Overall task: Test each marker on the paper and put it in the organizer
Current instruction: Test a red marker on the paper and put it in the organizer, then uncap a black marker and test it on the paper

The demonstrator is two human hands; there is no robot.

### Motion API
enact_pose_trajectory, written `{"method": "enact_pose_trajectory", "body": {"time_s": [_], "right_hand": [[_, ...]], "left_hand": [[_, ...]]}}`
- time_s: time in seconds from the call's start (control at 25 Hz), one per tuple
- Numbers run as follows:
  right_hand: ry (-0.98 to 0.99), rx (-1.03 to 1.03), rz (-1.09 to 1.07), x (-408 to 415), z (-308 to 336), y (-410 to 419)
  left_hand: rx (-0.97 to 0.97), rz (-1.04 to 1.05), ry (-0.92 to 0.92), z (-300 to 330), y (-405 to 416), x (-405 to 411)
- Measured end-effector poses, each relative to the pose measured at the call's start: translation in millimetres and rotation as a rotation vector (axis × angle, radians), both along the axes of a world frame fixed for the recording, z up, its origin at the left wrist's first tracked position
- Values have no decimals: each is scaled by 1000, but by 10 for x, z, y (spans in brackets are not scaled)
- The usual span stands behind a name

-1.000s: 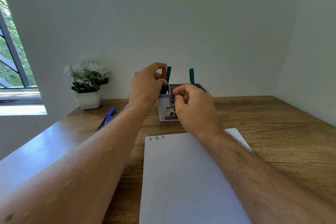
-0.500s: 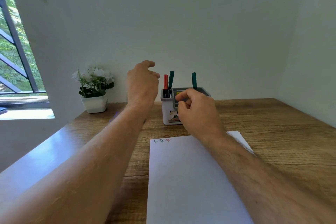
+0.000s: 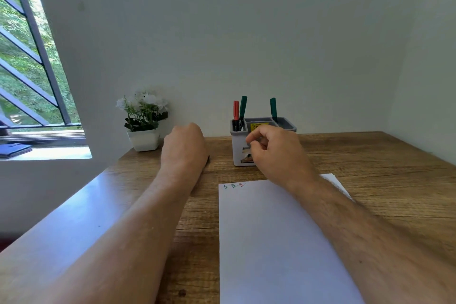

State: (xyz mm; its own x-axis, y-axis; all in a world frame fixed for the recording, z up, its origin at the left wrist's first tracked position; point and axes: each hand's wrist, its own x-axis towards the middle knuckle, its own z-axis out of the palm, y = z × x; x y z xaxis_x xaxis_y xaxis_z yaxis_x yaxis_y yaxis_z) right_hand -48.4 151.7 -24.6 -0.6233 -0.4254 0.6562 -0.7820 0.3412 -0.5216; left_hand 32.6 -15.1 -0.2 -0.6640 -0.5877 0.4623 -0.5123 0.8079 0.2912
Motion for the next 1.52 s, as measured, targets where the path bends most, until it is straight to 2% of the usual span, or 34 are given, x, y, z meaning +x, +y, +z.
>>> {"method": "enact_pose_trajectory", "body": {"time_s": [0.16, 0.4, 0.88, 1.0, 1.16, 1.28, 1.44, 1.52], "right_hand": [[7, 11, 2, -9, 13, 4], [22, 45, 14, -16, -27, -37], [9, 40, -8, -24, -35, -18], [3, 37, -15, -32, -34, -17], [3, -4, -6, -28, -26, -5], [11, -83, 12, 15, 21, 9], [69, -178, 58, 91, 97, 41], [76, -180, 75, 111, 117, 48]], "left_hand": [[3, 25, -120, -78, -101, -56], [-53, 37, -159, -140, -145, -158], [69, -14, -230, -94, 21, -155], [153, -29, -62, -38, 21, -106], [278, -143, 371, 67, 131, -52], [458, -320, 627, 146, 254, -41], [714, -584, 786, 181, 397, -36], [744, -684, 803, 179, 451, -34]]}}
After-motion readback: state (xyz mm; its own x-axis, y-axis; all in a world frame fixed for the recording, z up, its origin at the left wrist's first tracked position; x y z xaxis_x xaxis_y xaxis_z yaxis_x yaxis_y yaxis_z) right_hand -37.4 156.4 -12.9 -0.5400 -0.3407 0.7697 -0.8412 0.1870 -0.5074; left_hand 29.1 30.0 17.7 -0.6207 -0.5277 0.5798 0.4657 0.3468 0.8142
